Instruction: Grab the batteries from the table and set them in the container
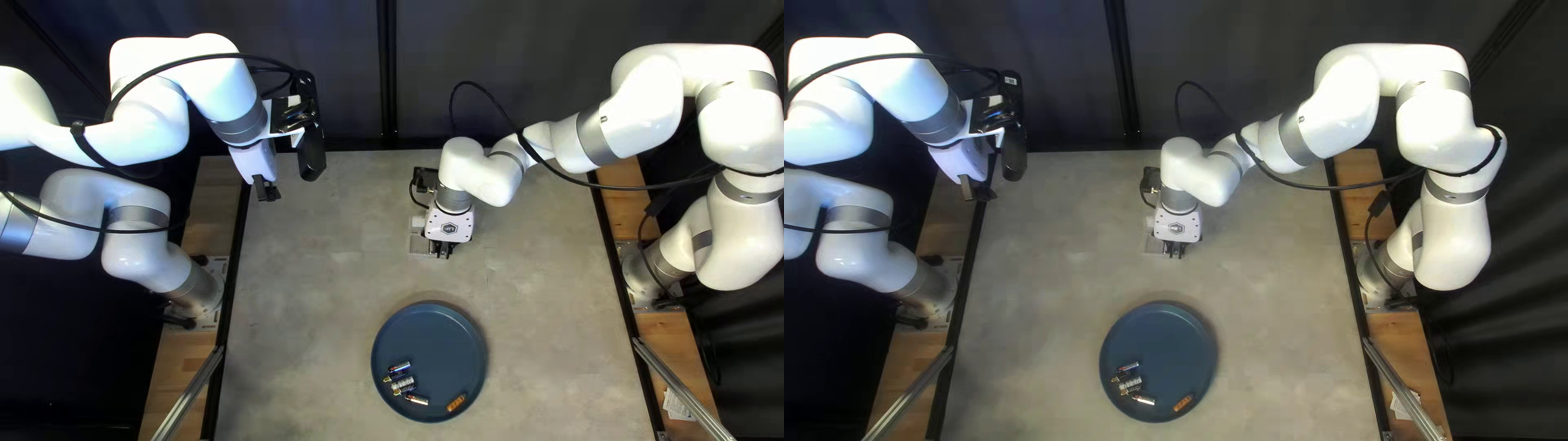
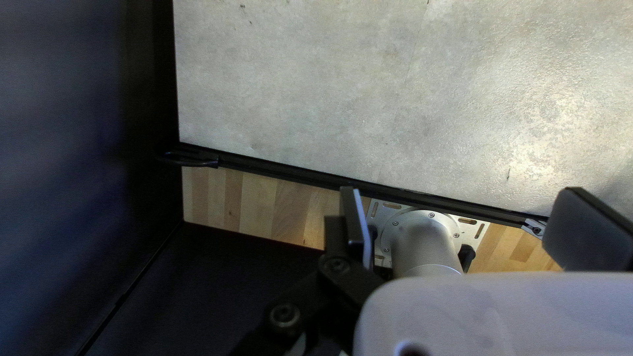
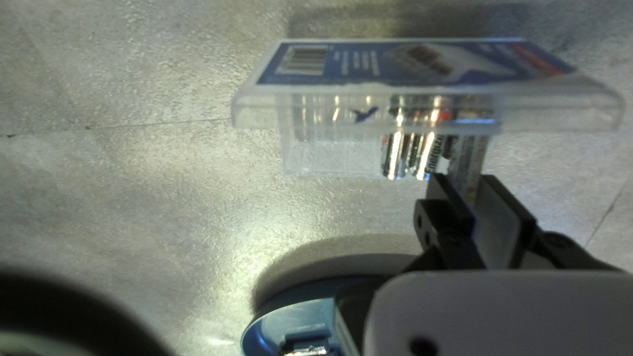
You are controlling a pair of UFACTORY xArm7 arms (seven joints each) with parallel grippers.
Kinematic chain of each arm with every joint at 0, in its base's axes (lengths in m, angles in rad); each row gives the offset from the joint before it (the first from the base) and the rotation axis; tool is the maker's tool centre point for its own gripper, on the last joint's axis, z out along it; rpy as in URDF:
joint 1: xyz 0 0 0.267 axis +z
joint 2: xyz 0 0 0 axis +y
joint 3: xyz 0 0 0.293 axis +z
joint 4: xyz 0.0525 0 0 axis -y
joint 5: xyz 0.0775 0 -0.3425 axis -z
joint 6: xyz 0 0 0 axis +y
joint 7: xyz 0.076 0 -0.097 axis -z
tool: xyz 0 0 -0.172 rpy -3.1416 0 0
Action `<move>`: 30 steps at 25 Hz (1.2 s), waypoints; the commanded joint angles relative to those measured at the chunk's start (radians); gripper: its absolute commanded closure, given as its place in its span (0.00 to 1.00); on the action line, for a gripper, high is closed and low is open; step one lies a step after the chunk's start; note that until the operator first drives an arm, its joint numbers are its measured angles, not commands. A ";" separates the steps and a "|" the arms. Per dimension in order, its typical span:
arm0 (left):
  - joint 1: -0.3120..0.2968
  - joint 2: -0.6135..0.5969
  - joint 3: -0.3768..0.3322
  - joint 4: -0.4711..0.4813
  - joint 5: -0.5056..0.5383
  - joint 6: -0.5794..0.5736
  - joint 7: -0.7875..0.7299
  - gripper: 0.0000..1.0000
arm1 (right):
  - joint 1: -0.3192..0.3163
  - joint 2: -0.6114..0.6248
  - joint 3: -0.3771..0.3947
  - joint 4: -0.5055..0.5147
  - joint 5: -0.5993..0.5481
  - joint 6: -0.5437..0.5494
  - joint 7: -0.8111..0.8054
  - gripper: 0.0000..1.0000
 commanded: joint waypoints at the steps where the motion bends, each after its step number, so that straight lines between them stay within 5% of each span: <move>1: 0.000 0.000 0.000 0.000 0.000 0.000 0.000 0.00 | 0.015 -0.004 -0.008 0.000 -0.034 0.001 0.027 0.28; 3: 0.000 0.000 0.000 0.000 0.000 0.000 0.000 0.00 | 0.025 -0.007 -0.012 -0.001 -0.054 0.001 0.047 0.00; 12: 0.000 0.000 0.000 0.000 0.000 0.000 0.000 0.00 | 0.084 -0.030 -0.016 0.014 -0.140 0.013 0.157 0.00; 19: 0.000 0.000 0.000 0.000 0.000 0.000 0.000 0.00 | 0.082 -0.018 0.017 0.007 -0.075 -0.032 0.109 0.04; 27: 0.000 0.000 0.000 0.000 0.000 0.000 0.000 0.00 | 0.176 -0.046 0.009 0.013 -0.339 -0.007 0.123 0.00; 30: 0.000 0.000 0.000 0.000 0.000 0.000 0.000 0.00 | 0.176 -0.046 0.009 0.013 -0.339 -0.007 0.123 0.00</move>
